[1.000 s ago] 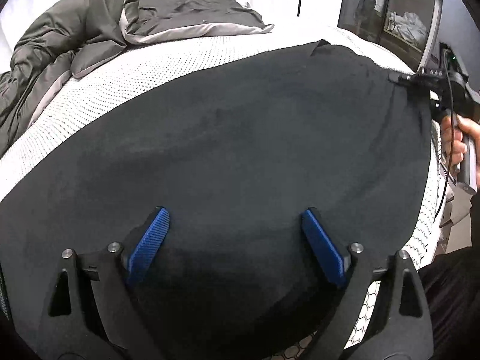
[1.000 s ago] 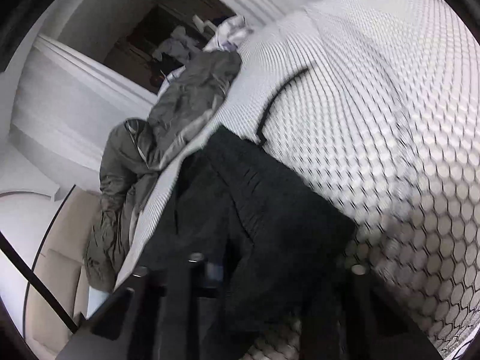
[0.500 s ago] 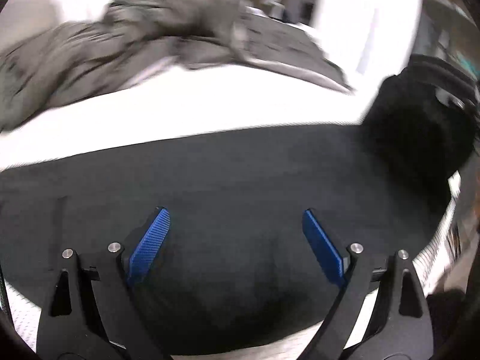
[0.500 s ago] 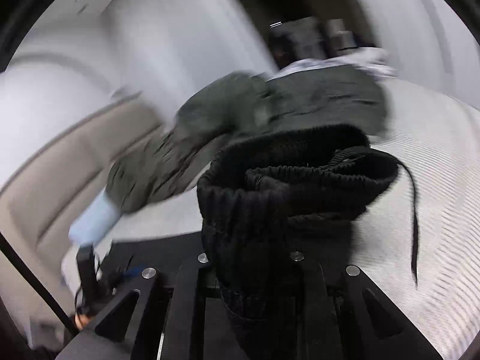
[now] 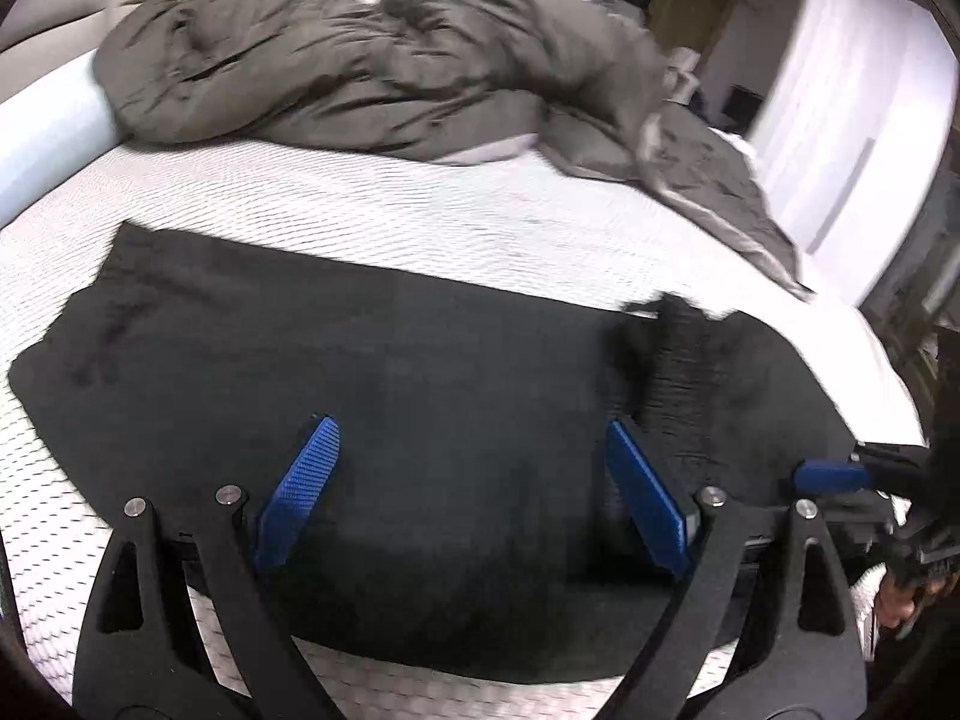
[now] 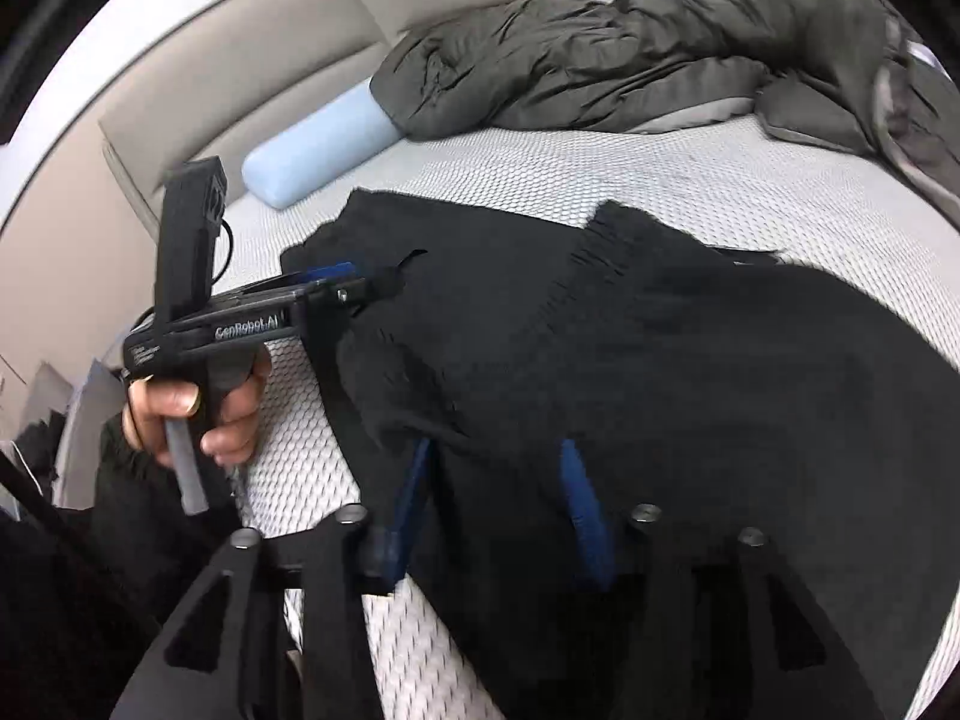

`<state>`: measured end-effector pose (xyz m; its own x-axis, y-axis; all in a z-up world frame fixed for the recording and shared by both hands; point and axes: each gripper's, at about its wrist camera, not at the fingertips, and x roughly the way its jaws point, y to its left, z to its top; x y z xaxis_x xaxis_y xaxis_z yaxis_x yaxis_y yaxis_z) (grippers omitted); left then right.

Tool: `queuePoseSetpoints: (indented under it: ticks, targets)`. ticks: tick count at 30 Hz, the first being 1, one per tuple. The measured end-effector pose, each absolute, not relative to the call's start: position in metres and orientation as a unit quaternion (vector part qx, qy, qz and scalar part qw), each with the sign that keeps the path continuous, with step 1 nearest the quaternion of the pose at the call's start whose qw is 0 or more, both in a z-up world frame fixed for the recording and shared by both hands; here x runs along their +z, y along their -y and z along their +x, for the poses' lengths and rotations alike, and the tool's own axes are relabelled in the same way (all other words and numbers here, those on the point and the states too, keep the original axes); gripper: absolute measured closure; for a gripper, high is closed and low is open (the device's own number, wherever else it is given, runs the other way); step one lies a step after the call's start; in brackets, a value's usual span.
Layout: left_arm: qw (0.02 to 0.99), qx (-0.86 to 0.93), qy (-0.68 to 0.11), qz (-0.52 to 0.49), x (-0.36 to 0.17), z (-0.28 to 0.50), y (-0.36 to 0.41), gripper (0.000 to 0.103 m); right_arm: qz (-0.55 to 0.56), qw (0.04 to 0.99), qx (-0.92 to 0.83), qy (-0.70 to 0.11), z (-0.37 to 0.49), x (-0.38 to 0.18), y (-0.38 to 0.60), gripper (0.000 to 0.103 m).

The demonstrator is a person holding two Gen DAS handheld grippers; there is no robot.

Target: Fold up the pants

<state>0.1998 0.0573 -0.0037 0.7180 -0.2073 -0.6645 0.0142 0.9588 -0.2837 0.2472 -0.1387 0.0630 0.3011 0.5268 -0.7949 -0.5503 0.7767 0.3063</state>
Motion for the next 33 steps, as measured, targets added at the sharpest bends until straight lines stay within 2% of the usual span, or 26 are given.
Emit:
queuePoseSetpoints:
  ticks: [4,9,13,17,22,29,33]
  targets:
    - [0.915,-0.141,-0.375,-0.036,0.003,0.19,0.007,0.014,-0.005,0.852,0.251,-0.459,0.231,0.066,0.203,0.052]
    - [0.894,-0.145,-0.418,0.072,-0.021,0.175,0.033,0.014,-0.015,0.847,0.174,-0.502,0.182,0.037,0.269,0.057]
    - [0.904,-0.138,-0.403,0.039,-0.016,0.164,0.016,0.014,-0.013,0.857,0.166,-0.488,0.161,0.046,0.291,0.057]
    - [0.902,-0.181,-0.392,-0.005,-0.01,0.163,0.015,0.014,0.034,0.867,0.167,-0.469,0.146,0.056,0.316,0.056]
    - [0.89,-0.162,-0.423,0.058,-0.025,0.17,0.041,0.014,0.062,0.851,0.142,-0.501,0.138,0.045,0.33,0.056]
    - [0.909,-0.201,-0.366,-0.001,0.011,0.16,0.048,0.014,0.153,0.846,0.17,-0.481,0.12,0.053,0.355,0.054]
    - [0.896,-0.267,-0.356,-0.008,0.034,0.164,0.106,0.013,0.187,0.833,0.171,-0.492,0.134,0.04,0.351,0.054]
